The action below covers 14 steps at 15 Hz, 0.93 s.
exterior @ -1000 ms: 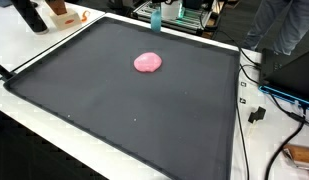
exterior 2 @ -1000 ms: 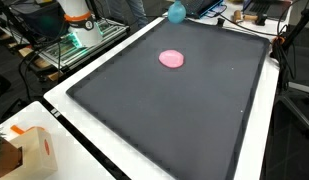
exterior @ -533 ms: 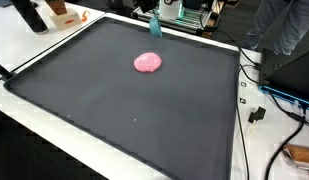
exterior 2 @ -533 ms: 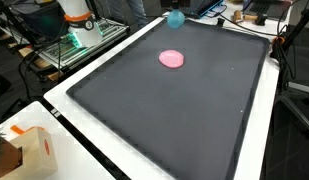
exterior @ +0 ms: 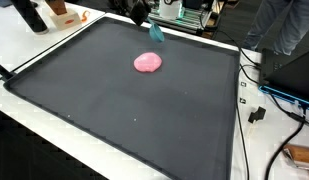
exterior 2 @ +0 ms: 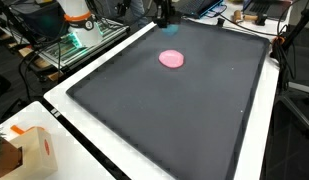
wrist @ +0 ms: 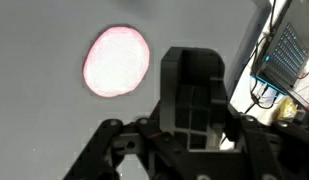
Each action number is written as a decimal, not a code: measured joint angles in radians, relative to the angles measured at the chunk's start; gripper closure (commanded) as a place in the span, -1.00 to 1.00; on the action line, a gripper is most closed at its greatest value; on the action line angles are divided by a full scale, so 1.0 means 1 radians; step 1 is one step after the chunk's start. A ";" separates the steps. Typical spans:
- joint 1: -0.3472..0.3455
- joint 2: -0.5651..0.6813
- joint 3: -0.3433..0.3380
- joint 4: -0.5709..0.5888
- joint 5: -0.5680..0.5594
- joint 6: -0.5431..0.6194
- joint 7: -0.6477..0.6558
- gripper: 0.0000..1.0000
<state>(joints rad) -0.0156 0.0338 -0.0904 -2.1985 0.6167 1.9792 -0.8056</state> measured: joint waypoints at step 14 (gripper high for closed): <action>-0.121 0.177 -0.002 0.001 0.255 -0.056 -0.058 0.42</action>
<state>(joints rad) -0.1368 0.2112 -0.0927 -2.1978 0.8720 1.9237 -0.8638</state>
